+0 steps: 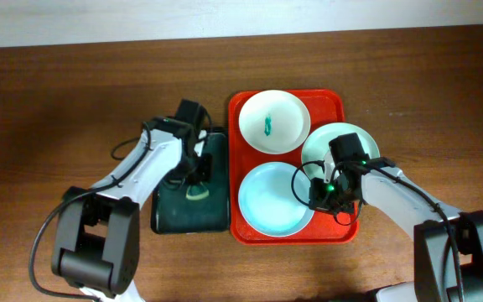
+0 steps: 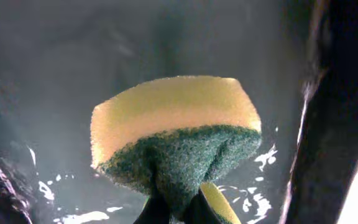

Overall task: Clean dirty plates on tray and stack at the side
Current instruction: 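Dip the sponge into the dark tray with the left gripper, then scrub the light blue plate again with the sponge in the left gripper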

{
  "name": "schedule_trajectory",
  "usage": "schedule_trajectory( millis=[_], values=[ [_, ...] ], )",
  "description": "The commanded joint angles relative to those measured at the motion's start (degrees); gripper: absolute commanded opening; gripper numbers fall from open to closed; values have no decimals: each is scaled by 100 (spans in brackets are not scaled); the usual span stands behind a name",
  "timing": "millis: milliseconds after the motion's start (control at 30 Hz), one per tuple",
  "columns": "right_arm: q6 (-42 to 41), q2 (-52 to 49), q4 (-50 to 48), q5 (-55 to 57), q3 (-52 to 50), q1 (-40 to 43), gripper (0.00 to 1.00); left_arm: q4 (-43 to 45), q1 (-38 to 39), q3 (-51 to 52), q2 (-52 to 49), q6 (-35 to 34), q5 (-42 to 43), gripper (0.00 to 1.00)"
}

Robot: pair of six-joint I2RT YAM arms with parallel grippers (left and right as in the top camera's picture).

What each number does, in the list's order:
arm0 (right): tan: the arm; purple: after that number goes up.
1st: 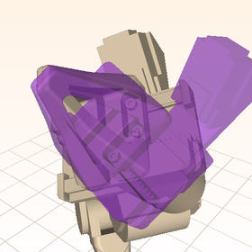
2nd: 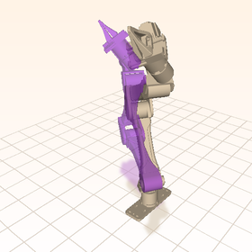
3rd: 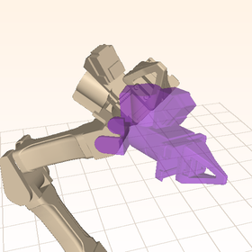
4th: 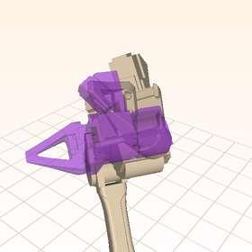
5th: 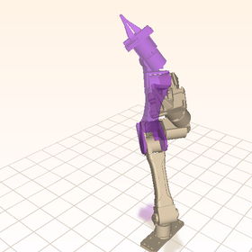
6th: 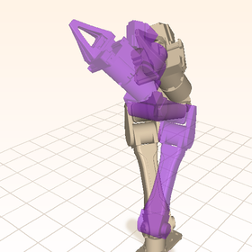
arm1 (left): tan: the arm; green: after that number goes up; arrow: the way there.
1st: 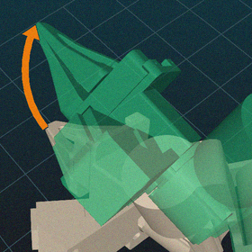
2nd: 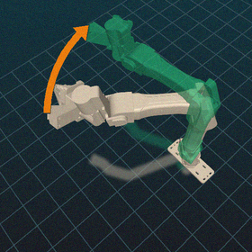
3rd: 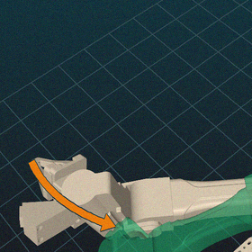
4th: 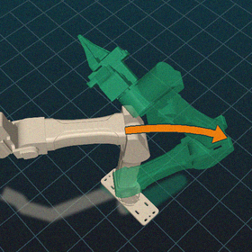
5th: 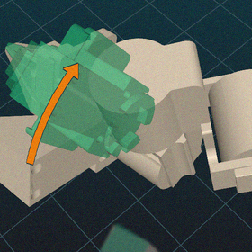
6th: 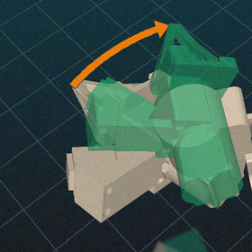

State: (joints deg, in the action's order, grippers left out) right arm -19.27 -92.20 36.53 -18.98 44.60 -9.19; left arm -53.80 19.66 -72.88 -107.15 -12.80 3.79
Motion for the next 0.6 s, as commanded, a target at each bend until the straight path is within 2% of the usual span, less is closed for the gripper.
schedule_trajectory(
  millis=[0, 33, 100, 167, 233, 433, 567],
  values=[
    [59, -92, 13, 426, -90, 20, 4, -72, 48, -120, 192, 90, 120, 0],
    [59, -92, 13, 426, -90, 20, 4, -146, 48, -249, 269, 92, 170, 0],
    [59, -92, 7, 426, -90, 20, 4, -223, 61, -588, 472, 94, 1016, 0],
    [57, -92, 4, 426, -90, 20, 4, 4, 146, -645, 579, 92, 1794, 0],
    [57, -92, 7, 426, -90, 20, 4, 238, 354, -643, 586, 90, 2227, 0],
    [57, -92, 9, 426, -90, 20, 4, 890, 1298, -575, 212, -13, 2194, 0],
    [55, -92, 11, 424, -90, 20, 4, 1405, 1928, -575, -485, -664, 2310, 0]
  ],
)
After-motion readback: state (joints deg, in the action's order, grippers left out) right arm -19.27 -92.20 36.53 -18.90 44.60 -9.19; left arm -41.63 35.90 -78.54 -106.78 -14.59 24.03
